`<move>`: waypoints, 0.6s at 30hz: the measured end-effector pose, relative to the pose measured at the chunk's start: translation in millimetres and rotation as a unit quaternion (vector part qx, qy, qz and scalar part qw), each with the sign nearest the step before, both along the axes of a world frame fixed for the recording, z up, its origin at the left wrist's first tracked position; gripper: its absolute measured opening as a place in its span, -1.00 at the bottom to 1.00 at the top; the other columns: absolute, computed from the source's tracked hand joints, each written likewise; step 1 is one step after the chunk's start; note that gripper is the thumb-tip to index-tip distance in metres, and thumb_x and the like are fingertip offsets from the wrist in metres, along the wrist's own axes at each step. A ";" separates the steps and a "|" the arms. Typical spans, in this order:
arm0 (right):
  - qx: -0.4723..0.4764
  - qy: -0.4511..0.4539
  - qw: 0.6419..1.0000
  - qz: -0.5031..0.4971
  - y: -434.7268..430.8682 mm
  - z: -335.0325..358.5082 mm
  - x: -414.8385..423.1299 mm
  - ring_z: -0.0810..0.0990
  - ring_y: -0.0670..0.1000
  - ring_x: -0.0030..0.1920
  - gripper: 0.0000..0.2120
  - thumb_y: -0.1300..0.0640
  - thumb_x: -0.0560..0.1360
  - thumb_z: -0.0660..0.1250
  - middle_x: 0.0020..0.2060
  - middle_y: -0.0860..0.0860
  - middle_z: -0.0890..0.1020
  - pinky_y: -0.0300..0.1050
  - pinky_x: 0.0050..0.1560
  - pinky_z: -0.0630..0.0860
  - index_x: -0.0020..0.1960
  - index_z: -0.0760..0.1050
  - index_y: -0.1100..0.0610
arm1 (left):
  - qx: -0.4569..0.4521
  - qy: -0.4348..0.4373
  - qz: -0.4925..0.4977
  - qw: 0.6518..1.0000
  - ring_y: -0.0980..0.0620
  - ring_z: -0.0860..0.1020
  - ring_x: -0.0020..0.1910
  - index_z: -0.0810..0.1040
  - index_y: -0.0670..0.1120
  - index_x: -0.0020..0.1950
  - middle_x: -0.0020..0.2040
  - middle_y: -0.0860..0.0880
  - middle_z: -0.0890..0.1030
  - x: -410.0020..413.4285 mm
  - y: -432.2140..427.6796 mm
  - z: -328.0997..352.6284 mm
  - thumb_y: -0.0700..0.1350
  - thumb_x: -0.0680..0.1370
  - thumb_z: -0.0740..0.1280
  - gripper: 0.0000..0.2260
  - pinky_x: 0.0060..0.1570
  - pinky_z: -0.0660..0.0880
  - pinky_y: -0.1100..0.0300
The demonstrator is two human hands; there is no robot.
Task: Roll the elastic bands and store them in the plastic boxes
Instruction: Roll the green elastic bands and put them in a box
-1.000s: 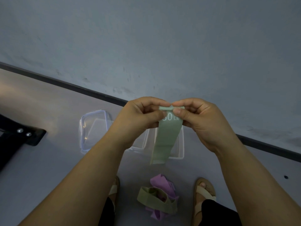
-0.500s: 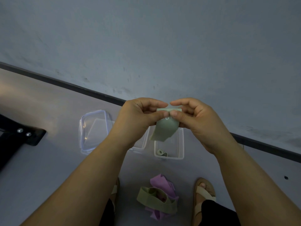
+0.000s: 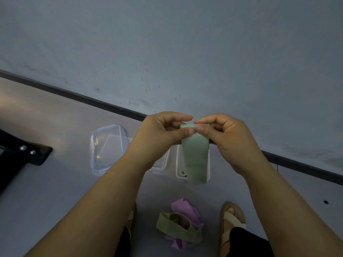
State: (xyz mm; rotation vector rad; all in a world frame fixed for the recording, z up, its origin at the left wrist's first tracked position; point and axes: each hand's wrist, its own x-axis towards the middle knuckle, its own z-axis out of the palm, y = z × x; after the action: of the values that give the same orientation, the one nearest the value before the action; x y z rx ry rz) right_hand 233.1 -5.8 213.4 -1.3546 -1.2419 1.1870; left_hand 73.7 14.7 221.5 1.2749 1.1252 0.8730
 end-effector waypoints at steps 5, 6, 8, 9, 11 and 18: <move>0.005 0.025 1.000 0.002 -0.5 -0.3 2.8 0.66 0.11 -0.12 -0.86 0.04 0.25 0.41 -0.17 0.18 0.66 -0.06 -0.04 0.62 -0.19 0.61 -0.01 | -0.003 0.005 -0.042 0.999 -0.01 0.66 -0.14 0.63 -0.10 -0.05 -0.13 -0.18 0.67 -0.8 -1.0 3.5 -0.22 0.43 0.41 -0.88 -0.14 0.62 0.19; 0.008 0.026 1.000 0.004 -0.4 -0.3 3.3 0.66 0.10 -0.11 -0.87 0.04 0.25 0.41 -0.19 0.15 0.67 -0.05 -0.03 0.62 -0.20 0.61 -0.02 | -0.001 0.006 -0.042 0.999 -0.01 0.66 -0.14 0.63 -0.10 -0.04 -0.13 -0.19 0.66 -1.1 -0.8 3.8 -0.21 0.44 0.41 -0.88 -0.16 0.61 0.21; 0.014 0.032 0.999 0.010 0.0 -1.0 3.7 0.66 0.03 -0.14 -0.88 0.05 0.25 0.41 -0.25 0.03 0.68 -0.09 -0.03 0.62 -0.21 0.61 -0.03 | 0.007 0.009 -0.035 0.999 -0.05 0.65 -0.13 0.64 -0.08 -0.05 -0.13 -0.24 0.65 -1.6 0.1 3.5 -0.21 0.45 0.40 -0.89 -0.18 0.60 0.22; 0.017 0.031 0.999 0.011 0.2 -1.5 3.9 0.66 -0.01 -0.16 -0.88 0.06 0.25 0.41 -0.28 -0.02 0.68 -0.13 -0.04 0.62 -0.20 0.60 -0.02 | 0.012 0.012 -0.031 0.999 -0.06 0.65 -0.13 0.64 -0.07 -0.07 -0.13 -0.24 0.65 -1.7 0.6 2.7 -0.22 0.45 0.40 -0.90 -0.17 0.61 0.20; 0.025 0.022 0.999 0.014 0.4 -1.5 3.2 0.65 -0.07 -0.19 -0.88 0.10 0.27 0.41 -0.31 -0.09 0.67 -0.21 -0.07 0.60 -0.19 0.59 0.01 | 0.024 0.019 -0.026 0.999 -0.07 0.65 -0.14 0.64 -0.04 -0.08 -0.14 -0.22 0.65 -1.9 1.0 0.7 -0.23 0.45 0.40 -0.89 -0.13 0.62 0.15; 0.041 -0.003 0.999 0.021 0.1 -2.0 2.1 0.64 -0.09 -0.15 -0.87 0.22 0.35 0.43 -0.26 -0.14 0.67 -0.22 -0.07 0.59 -0.18 0.58 0.00 | 0.047 0.017 -0.009 0.999 -0.04 0.65 -0.14 0.65 -0.02 -0.14 -0.15 -0.12 0.67 -1.3 1.3 -1.9 -0.29 0.41 0.43 -0.84 -0.11 0.61 0.19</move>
State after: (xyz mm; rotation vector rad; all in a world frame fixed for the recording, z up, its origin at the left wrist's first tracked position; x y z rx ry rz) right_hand 235.2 -5.7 211.5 -1.2790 -1.3145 1.1496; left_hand 72.3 16.0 219.6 1.3798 1.1079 0.9027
